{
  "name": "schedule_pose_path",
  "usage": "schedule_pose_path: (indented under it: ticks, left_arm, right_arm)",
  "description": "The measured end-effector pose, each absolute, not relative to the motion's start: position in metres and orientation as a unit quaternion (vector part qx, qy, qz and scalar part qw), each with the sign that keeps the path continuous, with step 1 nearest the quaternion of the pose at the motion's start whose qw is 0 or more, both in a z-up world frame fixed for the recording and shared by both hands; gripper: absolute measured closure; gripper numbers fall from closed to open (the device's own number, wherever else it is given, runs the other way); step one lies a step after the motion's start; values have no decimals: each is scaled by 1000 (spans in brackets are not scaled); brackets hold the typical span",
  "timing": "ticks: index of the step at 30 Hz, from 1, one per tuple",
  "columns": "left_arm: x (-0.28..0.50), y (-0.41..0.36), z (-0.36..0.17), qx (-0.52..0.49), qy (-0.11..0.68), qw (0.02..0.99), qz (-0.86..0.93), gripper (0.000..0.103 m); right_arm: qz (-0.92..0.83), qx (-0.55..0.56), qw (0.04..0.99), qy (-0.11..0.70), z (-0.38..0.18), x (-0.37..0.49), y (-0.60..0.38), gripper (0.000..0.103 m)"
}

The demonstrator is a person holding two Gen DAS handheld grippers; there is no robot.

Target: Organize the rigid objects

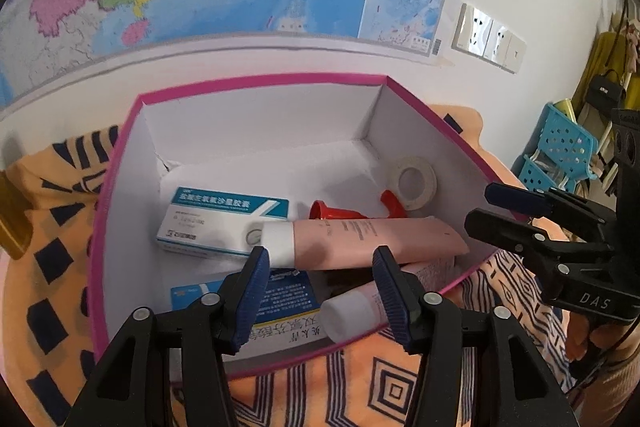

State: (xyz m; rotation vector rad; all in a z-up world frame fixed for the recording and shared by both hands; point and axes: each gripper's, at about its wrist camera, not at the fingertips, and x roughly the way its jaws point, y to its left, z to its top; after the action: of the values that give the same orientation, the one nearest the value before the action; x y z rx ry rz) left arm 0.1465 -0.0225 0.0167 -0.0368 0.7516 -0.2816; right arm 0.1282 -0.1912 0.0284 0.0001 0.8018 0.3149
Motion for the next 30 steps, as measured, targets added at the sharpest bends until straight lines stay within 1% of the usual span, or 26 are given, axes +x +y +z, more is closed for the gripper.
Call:
schedule_pose_path:
  ticks: [1, 3, 4, 5, 6, 7, 8, 9, 10, 11, 13, 15, 21, 30]
  left_arm:
    - [144, -22, 18, -17, 362, 922, -136, 41]
    - [133, -21, 21, -17, 348, 927, -136, 29]
    - [126, -21, 23, -15, 339, 931, -136, 25]
    - [117, -21, 26, -12, 328, 935, -136, 17]
    - [110, -20, 27, -11, 320, 938, -135, 12]
    - [101, -19, 29, -10, 310, 942, -132, 9]
    - [91, -18, 31, -9, 297, 946, -129, 2]
    - [81, -17, 33, -9, 285, 950, -124, 0]
    - [75, -16, 34, -9, 278, 953, -118, 0]
    - [67, -14, 34, -13, 273, 956, -109, 0]
    - [60, -9, 32, -21, 277, 956, -98, 0]
    - [55, -5, 27, -23, 285, 955, -79, 0]
    - [43, 6, 12, -31, 304, 952, -35, 0]
    - [29, 8, -2, -38, 319, 947, -27, 0]
  right_arm:
    - [154, 1, 909, 388, 29, 127, -192, 47]
    - [157, 7, 910, 385, 31, 121, -193, 47]
    - [161, 10, 910, 382, 32, 118, -193, 47]
    - [164, 13, 911, 378, 34, 113, -193, 47]
    - [170, 17, 913, 369, 37, 105, -192, 45]
    - [175, 17, 915, 364, 38, 100, -190, 39]
    - [180, 15, 918, 354, 40, 92, -188, 35]
    - [181, 12, 922, 343, 42, 83, -185, 25]
    - [182, 8, 924, 337, 42, 77, -183, 18]
    - [183, 5, 926, 331, 42, 71, -180, 15]
    - [178, -1, 929, 324, 39, 60, -175, 6]
    - [172, -2, 931, 321, 35, 52, -171, 2]
    - [161, 4, 929, 333, 19, 39, -166, 2]
    - [163, 4, 922, 350, 4, 28, -160, 2]
